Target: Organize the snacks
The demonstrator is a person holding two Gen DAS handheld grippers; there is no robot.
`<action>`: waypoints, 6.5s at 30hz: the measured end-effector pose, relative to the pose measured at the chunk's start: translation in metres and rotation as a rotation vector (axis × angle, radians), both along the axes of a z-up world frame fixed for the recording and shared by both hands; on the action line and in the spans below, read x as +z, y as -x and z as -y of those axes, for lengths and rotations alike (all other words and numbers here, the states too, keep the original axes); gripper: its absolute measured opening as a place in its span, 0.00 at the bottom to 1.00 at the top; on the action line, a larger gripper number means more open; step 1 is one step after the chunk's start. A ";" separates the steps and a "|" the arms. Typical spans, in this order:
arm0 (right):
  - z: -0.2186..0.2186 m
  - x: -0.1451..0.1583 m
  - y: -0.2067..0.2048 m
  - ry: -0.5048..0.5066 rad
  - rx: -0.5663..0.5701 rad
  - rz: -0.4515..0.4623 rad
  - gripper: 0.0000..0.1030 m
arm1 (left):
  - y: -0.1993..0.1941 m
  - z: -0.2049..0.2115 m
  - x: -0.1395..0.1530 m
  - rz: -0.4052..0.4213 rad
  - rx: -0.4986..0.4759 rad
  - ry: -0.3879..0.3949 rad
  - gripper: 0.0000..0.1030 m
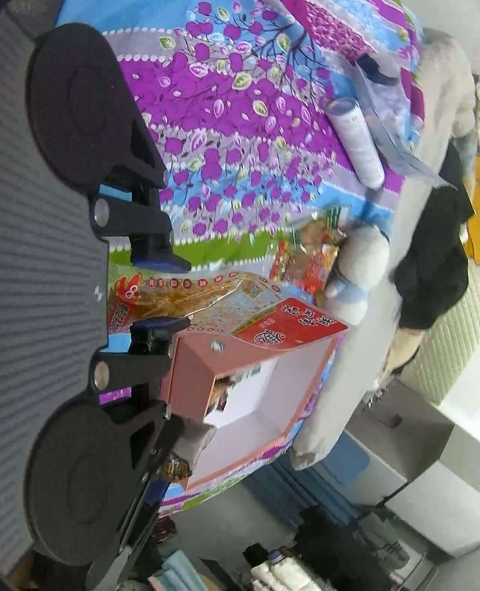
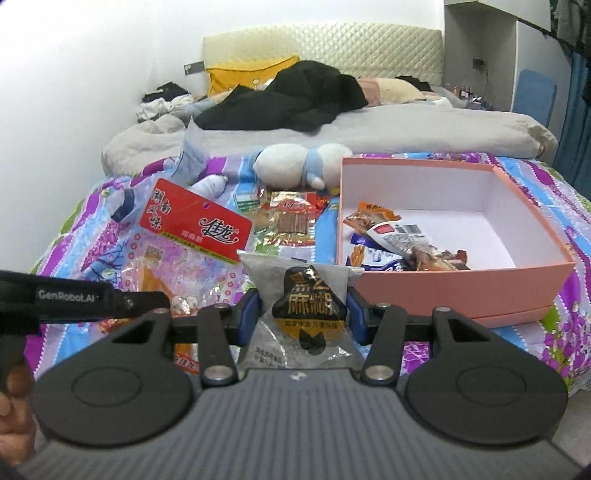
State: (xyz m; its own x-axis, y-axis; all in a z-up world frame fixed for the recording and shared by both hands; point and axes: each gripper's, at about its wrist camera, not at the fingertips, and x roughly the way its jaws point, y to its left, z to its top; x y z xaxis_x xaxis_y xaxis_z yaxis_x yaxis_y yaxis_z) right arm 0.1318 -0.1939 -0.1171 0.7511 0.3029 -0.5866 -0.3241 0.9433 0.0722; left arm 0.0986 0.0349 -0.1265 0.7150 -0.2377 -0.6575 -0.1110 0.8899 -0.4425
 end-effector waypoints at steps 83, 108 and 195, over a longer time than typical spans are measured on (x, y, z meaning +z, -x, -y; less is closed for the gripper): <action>0.088 0.019 -0.099 -0.080 -0.214 0.026 0.73 | -0.169 0.108 0.061 0.096 -0.279 -0.102 0.61; 0.017 0.036 0.008 -0.050 -0.025 0.125 0.73 | -0.009 0.021 0.079 0.175 -0.124 -0.167 0.61; -0.138 -0.167 -0.275 0.026 0.048 -0.109 0.74 | -0.339 -0.151 -0.214 -0.024 0.053 0.425 0.19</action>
State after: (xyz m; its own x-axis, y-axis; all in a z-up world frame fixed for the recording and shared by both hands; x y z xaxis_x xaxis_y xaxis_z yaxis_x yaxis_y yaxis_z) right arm 0.4069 -0.0555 -0.2837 0.6675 0.3208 -0.6719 -0.3604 0.9289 0.0855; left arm 0.4380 0.1855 -0.3404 0.7191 -0.4545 -0.5256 -0.1667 0.6215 -0.7655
